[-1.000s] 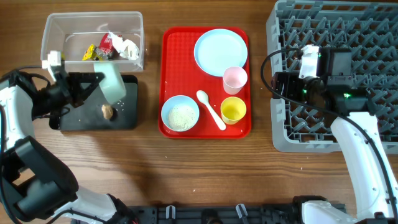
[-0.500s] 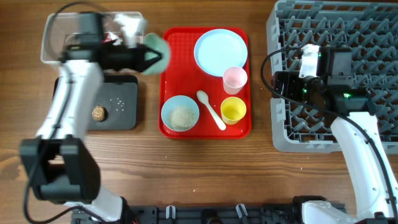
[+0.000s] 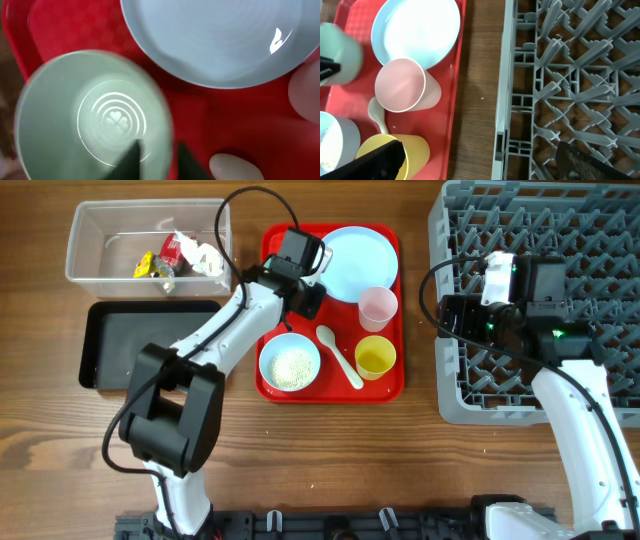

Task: Sort waste into correct bins and load items into the dishwasher rack
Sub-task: 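Set the empty green bowl back on the red tray with the left gripper, then grasp the light-blue bowl of rice with the left gripper and lift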

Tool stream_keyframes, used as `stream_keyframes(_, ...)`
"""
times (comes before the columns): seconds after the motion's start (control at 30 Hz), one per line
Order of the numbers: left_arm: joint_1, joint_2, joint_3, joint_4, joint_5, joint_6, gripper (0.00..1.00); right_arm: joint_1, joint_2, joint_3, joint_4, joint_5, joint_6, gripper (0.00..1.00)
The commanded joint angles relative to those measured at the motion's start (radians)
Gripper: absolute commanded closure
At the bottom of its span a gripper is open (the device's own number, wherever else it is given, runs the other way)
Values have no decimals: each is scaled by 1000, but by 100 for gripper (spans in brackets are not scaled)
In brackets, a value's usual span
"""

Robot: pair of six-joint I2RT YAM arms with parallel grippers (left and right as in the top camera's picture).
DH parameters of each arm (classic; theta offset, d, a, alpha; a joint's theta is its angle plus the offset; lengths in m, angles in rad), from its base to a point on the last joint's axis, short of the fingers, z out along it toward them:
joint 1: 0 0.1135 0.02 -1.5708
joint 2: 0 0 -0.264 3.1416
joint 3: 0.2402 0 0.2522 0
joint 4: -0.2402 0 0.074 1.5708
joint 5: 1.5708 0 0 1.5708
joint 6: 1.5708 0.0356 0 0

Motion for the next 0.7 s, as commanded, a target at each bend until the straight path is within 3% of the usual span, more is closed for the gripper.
stream_keyframes(0.0,1,3,12,12,-22,-8,31,2,12,15,-1,13,12,0)
stream_keyframes(0.03,1,3,12,15,-22,-18,21,2,12,15,-1,13,11,0)
stream_keyframes(0.17,-1,-75,58,-91,-22,-83,11,2,12,15,-2,13,11,0)
stream_keyframes(0.27,-1,-168,63,-232,-12,-90,11,2,12,15,-2,13,12,0)
stream_keyframes(0.43,-1,-200,53,-445,139,-89,18,2,12,15,-1,13,12,0)
stream_keyframes(0.67,-63,-199,-123,-452,248,-6,22,2,13,15,6,13,13,0)
